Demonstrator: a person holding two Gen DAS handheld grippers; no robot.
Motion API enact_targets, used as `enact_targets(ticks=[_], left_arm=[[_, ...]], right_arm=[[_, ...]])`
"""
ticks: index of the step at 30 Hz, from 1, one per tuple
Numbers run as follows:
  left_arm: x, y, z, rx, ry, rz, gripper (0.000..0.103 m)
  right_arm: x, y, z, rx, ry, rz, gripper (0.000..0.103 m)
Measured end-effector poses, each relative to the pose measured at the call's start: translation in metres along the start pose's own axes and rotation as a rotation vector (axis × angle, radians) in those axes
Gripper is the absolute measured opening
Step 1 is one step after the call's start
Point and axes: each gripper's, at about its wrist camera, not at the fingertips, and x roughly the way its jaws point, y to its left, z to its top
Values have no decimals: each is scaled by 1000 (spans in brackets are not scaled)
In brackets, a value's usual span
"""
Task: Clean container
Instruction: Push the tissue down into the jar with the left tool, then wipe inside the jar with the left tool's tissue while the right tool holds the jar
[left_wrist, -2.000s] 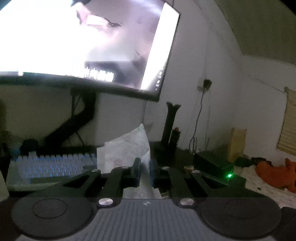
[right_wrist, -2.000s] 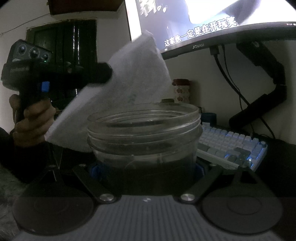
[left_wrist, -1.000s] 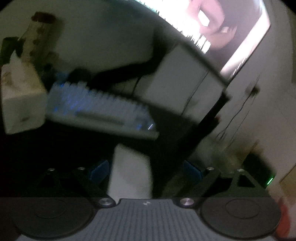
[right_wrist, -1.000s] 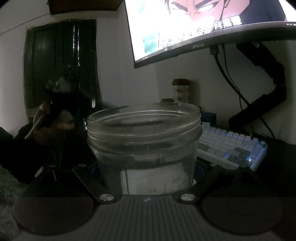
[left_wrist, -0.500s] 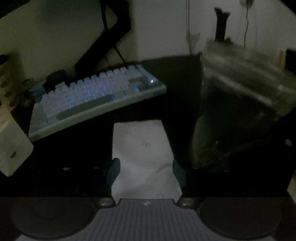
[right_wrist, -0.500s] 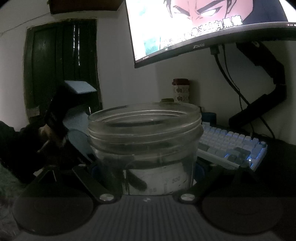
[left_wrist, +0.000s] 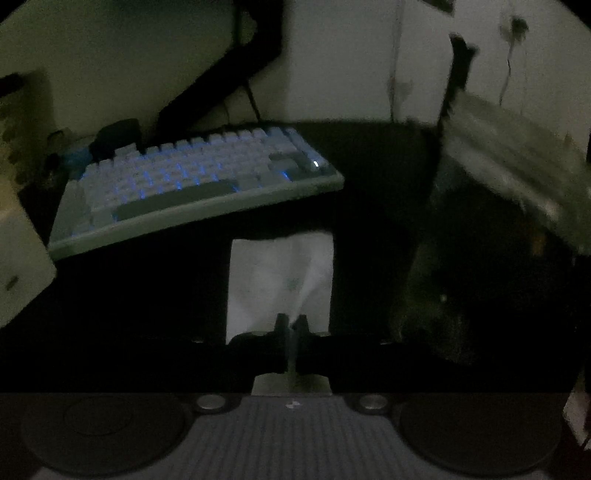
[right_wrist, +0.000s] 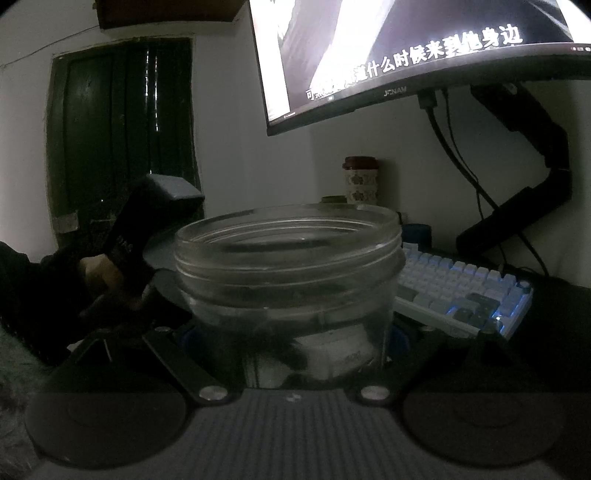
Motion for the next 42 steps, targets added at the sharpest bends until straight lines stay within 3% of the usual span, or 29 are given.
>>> enact_targets(ticks=[5, 10, 14, 19, 22, 23, 29, 36, 42], left_arm=[[-30, 19, 0, -99, -87, -95, 2], [-70, 43, -10, -262, -205, -319, 2], [-66, 54, -23, -393, -219, -560, 2], [-46, 57, -26, -485, -218, -658, 2], [-44, 55, -23, -465, -235, -658, 2], [-43, 55, -22, -453, -245, -651, 2], [-41, 42, -19, -397, -240, -611, 2], [-34, 31, -23, -353, -202, -560, 2], [-18, 30, -28, -334, -141, -467, 2]], right_arm=[[0, 1, 0, -4, -3, -4, 94], [-1, 1, 0, -3, -4, -6, 94], [-1, -1, 0, 7, -9, -3, 94], [-7, 0, 2, -18, -24, -18, 94], [-15, 2, 4, -31, -51, -25, 98], [-18, 2, 5, -35, -63, -37, 103], [-27, 3, 7, -31, -78, -27, 103], [-24, 2, 6, -19, -68, 8, 99], [-22, 0, 7, -9, -61, 19, 94]])
